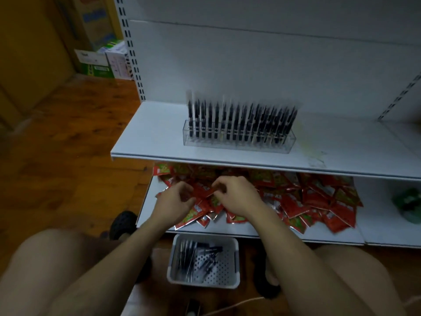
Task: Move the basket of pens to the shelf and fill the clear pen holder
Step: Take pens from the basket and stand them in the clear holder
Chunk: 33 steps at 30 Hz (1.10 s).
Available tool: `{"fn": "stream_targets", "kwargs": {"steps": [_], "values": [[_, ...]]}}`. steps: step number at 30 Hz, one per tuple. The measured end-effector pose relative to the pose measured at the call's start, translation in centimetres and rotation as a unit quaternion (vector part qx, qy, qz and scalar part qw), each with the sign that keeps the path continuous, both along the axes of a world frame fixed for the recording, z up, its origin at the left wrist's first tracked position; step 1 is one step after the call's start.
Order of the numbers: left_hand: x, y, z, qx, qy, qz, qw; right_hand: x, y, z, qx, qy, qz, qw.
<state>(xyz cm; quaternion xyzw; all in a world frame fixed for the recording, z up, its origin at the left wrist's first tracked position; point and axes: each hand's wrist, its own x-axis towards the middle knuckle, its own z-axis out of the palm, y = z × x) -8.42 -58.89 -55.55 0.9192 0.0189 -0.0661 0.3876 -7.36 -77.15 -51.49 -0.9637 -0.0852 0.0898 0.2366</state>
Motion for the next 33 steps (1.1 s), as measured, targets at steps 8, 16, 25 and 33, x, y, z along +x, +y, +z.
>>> {"fn": "stream_targets", "kwargs": {"steps": [8,16,25,33], "values": [[-2.4,1.1,-8.1,0.2,0.239,-0.216,0.925,-0.7,-0.2,-9.4,-0.186,0.222,0.107,0.951],[-4.0,-0.8,-17.1,0.19,0.304,-0.181,0.916,-1.9,-0.4,-19.5,-0.253,0.374,0.143,0.881],[-3.3,1.8,-23.6,0.051,0.43,0.03,0.901,-2.8,3.4,-28.8,-0.301,0.343,0.231,0.859],[-2.1,1.4,-25.9,-0.035,0.428,0.116,0.896,-2.0,2.9,-34.5,-0.317,0.274,0.342,0.841]]}}
